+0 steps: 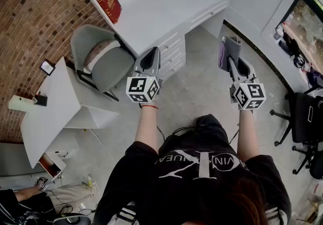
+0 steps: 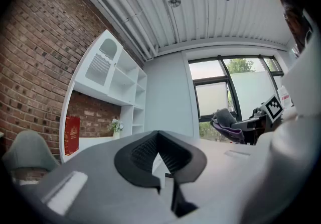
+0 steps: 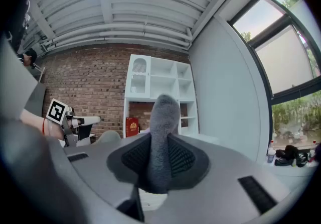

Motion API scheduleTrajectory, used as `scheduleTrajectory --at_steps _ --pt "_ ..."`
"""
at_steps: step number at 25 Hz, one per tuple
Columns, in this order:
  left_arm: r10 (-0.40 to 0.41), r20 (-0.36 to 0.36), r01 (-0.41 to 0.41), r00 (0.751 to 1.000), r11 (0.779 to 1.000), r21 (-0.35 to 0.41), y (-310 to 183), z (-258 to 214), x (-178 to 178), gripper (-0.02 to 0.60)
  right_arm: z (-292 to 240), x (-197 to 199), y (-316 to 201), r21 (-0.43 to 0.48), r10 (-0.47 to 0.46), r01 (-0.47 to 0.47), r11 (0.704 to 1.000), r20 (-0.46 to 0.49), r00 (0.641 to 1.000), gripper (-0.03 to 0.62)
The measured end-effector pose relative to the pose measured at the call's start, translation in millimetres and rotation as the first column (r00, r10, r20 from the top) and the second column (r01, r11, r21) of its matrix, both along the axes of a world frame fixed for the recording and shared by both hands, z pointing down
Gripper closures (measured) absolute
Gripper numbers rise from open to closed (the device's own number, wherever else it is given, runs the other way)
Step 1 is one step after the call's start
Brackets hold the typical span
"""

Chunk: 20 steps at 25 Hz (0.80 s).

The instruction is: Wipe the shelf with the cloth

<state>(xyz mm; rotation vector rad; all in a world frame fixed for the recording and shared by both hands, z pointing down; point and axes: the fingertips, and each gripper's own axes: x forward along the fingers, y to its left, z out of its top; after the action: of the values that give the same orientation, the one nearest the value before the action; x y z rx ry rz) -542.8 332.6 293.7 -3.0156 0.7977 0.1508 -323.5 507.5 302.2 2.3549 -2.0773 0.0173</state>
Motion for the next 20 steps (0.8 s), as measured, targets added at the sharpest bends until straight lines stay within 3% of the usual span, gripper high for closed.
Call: scheduleTrajectory --at_steps 11,20 --pt "-0.021 0.017 0.022 1.000 1.000 -0.013 10 8 -16 0.577 6 -3 24 0.010 0.038 -0.038 0.999 0.019 0.999 0.510" --pt "-0.013 0.024 0.013 1.000 0.999 -0.039 -7 19 9 0.577 15 21 20 0.025 0.060 -0.061 0.998 0.041 0.997 0.510"
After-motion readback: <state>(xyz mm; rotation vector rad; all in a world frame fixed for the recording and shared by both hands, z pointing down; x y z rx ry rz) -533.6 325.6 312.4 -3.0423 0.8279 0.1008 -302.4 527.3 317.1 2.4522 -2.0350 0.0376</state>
